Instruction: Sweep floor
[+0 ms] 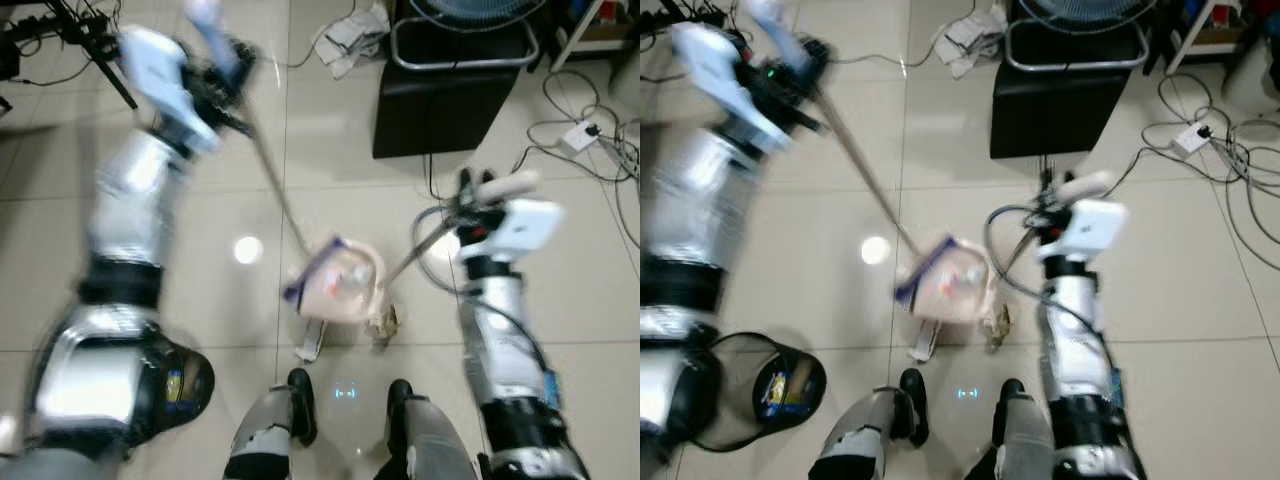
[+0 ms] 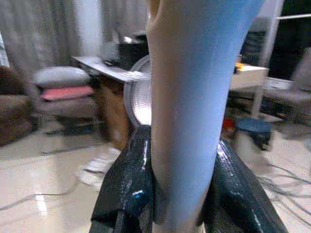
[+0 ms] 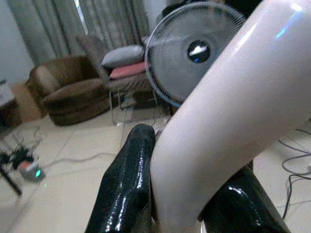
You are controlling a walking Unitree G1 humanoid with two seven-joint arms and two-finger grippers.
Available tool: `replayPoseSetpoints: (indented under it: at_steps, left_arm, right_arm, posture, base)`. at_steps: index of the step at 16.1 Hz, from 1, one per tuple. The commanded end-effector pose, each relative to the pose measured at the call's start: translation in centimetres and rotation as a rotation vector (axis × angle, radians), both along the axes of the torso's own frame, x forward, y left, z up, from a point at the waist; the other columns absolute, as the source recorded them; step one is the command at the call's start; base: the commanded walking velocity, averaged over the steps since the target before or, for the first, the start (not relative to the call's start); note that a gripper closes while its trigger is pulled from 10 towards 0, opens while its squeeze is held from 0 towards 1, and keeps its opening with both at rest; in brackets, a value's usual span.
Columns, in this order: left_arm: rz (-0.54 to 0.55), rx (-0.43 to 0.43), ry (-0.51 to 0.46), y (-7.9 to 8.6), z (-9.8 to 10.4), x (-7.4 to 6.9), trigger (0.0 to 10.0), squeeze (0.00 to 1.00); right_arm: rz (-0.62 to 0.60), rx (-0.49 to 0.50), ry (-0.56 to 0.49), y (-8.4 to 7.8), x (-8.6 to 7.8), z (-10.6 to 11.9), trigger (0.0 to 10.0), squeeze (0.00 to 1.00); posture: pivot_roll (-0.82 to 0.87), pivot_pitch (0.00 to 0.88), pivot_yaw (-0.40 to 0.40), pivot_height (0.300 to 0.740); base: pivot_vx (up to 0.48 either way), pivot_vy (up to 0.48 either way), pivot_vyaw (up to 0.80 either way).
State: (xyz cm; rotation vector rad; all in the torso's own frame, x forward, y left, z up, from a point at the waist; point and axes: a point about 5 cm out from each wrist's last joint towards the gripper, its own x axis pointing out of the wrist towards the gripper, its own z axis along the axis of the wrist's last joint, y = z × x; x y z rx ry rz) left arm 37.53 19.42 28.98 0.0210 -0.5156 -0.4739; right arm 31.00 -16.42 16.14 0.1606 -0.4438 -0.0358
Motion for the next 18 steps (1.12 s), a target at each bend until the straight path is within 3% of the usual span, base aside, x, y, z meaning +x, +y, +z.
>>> replayPoseSetpoints:
  at_steps: [1,3,5,7,9,10,12,14,15,18]
  left_arm:
    - [0.015,-0.009,-0.042,0.9,1.0,-0.2,10.0,0.0]
    - [0.127,-0.015,-0.054,3.4,2.1,0.0,10.0,0.0]
    - [0.244,0.018,-0.015,4.4,1.0,0.3,10.0,0.0]
    - [0.274,0.037,0.074,4.0,-2.1,0.3,10.0,0.0]
    - [0.309,-0.005,0.14,3.9,-4.7,0.0,10.0,0.0]
    - [0.34,-0.011,0.19,3.8,-7.3,-0.6,10.0,0.0]
    - [0.39,-0.006,0.238,3.8,-9.8,-1.4,10.0,0.0]
    - [0.43,0.006,0.258,3.7,-11.2,-2.0,10.0,0.0]
    - [0.429,0.03,0.286,3.2,-12.4,-2.7,10.0,0.0]
    - [0.287,0.138,0.366,0.0,-16.0,-6.0,10.0,0.0]
  right_arm:
    - [0.014,0.02,0.009,0.0,-0.3,0.1,10.0,0.0]
    - [0.041,0.039,0.018,-0.4,-0.8,1.2,10.0,0.0]
    - [0.034,0.071,0.01,-0.7,-1.0,2.2,10.0,0.0]
    - [0.014,0.065,-0.023,-1.4,-1.4,4.9,10.0,0.0]
    - [0.007,0.048,-0.054,-1.5,-1.5,6.9,10.0,0.0]
    - [0.012,0.038,-0.078,-1.3,-1.7,8.5,10.0,0.0]
    - [0.031,0.036,-0.097,-1.0,-2.0,9.9,10.0,0.0]
    - [0.037,0.054,-0.101,-0.9,-2.2,10.6,10.0,0.0]
    - [0.041,0.085,-0.112,-1.0,-2.2,11.2,10.0,0.0]
    - [0.047,0.149,-0.123,-1.5,-2.0,12.3,10.0,0.0]
  posture:
    - [0.0,0.193,0.107,0.74]
    - [-0.01,0.169,0.104,0.74]
    - [-0.01,0.147,0.095,0.74]
    - [-0.01,0.138,0.088,0.74]
    - [-0.03,0.131,0.089,0.74]
    - [-0.05,0.122,0.093,0.74]
    - [-0.06,0.113,0.096,0.74]
    - [-0.06,0.104,0.097,0.74]
    - [-0.07,0.089,0.097,0.74]
    - [-0.05,0.066,0.095,0.74]
  base:
    - [0.0,0.0,0.0]
    - [0.0,0.0,0.0]
    - [0.0,0.0,0.0]
    - [0.0,0.0,0.0]
    - [0.0,0.0,0.0]
    - [0.0,0.0,0.79]
    - [0.0,0.0,0.79]
    - [0.0,0.0,0.79]
    - [0.0,0.0,0.79]
    - [0.0,0.0,0.79]
